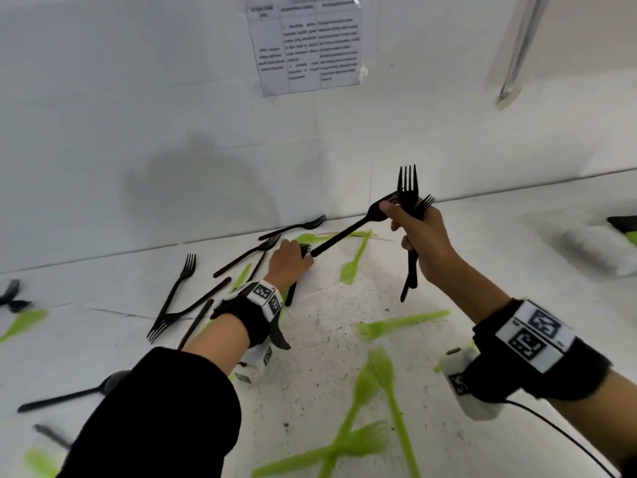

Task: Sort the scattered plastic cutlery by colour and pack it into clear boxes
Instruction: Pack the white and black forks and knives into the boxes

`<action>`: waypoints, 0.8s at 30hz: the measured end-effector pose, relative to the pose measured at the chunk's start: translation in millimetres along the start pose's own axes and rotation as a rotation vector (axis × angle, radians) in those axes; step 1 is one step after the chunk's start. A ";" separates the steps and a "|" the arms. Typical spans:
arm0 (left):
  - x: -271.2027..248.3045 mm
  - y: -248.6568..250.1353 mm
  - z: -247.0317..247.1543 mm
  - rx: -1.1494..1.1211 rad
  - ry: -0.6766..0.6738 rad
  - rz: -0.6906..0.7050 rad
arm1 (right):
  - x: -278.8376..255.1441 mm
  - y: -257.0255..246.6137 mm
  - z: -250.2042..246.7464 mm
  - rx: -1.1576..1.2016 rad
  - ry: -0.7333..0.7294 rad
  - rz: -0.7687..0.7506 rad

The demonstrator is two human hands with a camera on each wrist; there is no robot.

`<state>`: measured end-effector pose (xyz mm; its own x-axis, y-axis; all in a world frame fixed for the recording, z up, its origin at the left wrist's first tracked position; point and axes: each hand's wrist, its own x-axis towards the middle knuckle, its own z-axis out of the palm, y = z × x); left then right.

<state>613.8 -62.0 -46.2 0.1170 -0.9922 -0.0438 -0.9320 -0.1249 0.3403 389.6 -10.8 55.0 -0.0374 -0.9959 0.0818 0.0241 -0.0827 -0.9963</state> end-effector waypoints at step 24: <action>0.9 -35.5 -78.0 -1.134 0.072 -0.156 | 144.7 90.9 102.1 -0.770 -0.214 0.100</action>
<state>673.7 -58.5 15.0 0.2573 -0.9591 -0.1181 -0.0642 -0.1390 0.9882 488.4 -166.0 -20.9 0.1229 -0.9889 -0.0831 -0.6814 -0.0232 -0.7316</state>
